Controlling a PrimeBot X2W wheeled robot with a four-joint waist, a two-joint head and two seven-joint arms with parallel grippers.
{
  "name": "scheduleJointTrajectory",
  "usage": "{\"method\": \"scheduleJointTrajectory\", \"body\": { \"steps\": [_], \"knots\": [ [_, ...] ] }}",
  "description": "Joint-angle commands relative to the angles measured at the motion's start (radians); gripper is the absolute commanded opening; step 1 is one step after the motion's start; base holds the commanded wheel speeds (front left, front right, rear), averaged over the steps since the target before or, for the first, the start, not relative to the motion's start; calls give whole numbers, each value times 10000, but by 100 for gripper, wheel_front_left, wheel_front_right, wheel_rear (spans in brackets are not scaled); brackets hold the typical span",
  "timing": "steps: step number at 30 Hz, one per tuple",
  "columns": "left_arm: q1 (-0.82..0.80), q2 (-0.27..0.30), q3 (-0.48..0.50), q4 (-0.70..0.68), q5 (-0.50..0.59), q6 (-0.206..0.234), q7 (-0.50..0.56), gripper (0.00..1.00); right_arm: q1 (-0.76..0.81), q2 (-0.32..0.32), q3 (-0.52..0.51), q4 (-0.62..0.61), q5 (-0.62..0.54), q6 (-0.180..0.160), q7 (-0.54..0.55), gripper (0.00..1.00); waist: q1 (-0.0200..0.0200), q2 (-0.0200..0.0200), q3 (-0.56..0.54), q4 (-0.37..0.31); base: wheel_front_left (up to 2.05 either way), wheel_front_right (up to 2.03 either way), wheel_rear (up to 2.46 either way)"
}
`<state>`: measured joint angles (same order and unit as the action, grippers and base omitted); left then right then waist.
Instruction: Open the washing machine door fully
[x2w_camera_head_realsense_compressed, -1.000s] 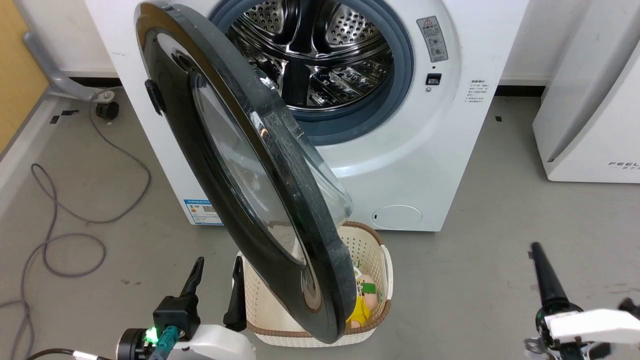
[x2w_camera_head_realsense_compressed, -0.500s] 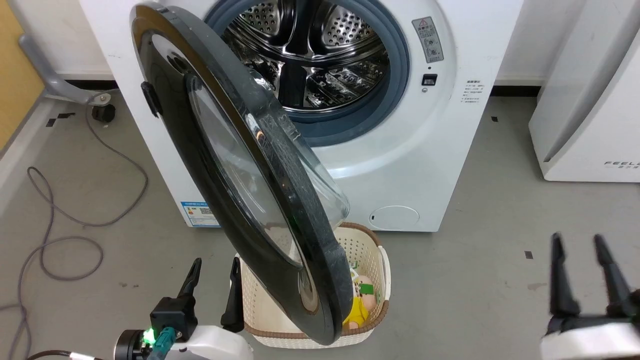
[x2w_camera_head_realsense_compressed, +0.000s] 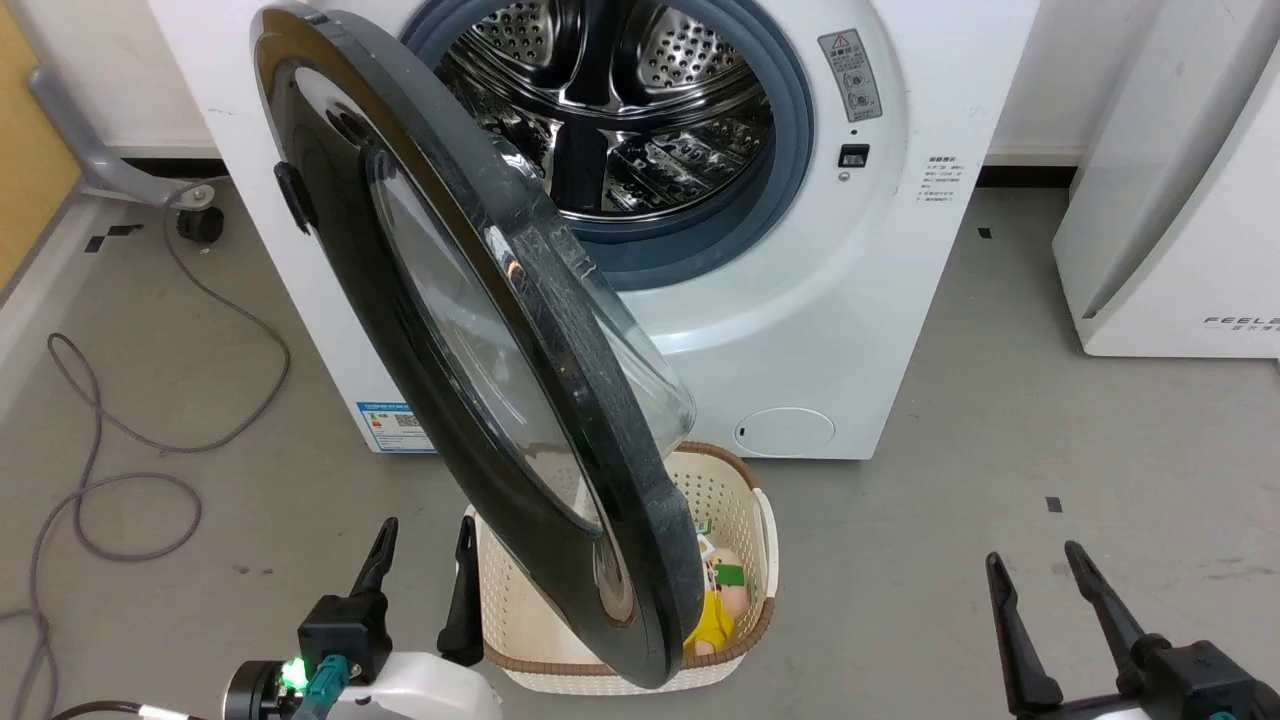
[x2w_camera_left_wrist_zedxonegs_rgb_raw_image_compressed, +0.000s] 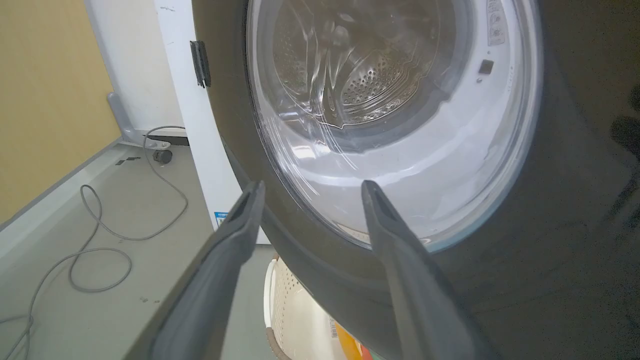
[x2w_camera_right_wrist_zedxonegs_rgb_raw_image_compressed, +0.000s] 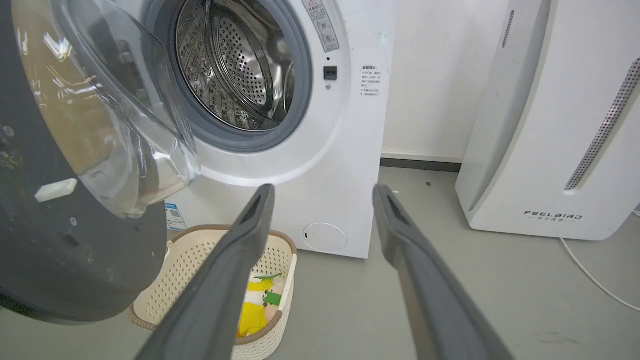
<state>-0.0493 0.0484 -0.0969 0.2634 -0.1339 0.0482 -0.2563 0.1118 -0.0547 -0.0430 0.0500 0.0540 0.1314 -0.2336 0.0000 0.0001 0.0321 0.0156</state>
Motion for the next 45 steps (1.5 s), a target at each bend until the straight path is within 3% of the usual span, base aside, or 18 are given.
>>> {"method": "scheduleJointTrajectory", "body": {
  "steps": [1, 4, 5, 6, 17, 25, 37, 45],
  "knots": [
    [82, 18, 12, 27, 15, -52, -55, 100, 86, 42, 16, 75, 20, -7, -44, 100, 0, -1, -5, 1, 0, 0, 0],
    [89, 18, 14, 87, -10, -58, -55, 97, 22, 43, -2, 286, 106, -7, -86, 100, 0, -1, -10, -13, 0, 0, 0],
    [85, 18, 10, 107, -32, -74, -55, 29, -5, 43, -6, 331, 62, -7, -100, 100, 0, -1, -11, -16, 0, 0, 0],
    [82, 18, 7, 121, -58, -96, -55, 0, -34, 43, -5, 372, 63, -7, -112, 100, 0, -1, -13, -19, 0, 0, 0],
    [46, 18, -19, 130, -212, -55, -55, 0, -216, 44, 5, 560, 159, -7, -197, 100, 0, -1, -50, -33, 0, 0, 0],
    [-152, 18, 180, -681, -372, 100, -55, 0, -327, 45, 46, 465, 271, -7, -231, 100, 0, -1, -55, 25, 0, 0, 0],
    [-1043, 42, 400, -5491, 739, 205, -55, 0, -356, 45, 52, 447, 395, -7, -253, 100, 0, -1, 65, 192, 0, 0, 0],
    [-2241, 29, -742, -8283, 1013, 41, -55, 0, -450, 45, 53, 508, 363, -7, -263, 100, 0, -1, 164, 180, 0, 0, 0]
  ]
}}
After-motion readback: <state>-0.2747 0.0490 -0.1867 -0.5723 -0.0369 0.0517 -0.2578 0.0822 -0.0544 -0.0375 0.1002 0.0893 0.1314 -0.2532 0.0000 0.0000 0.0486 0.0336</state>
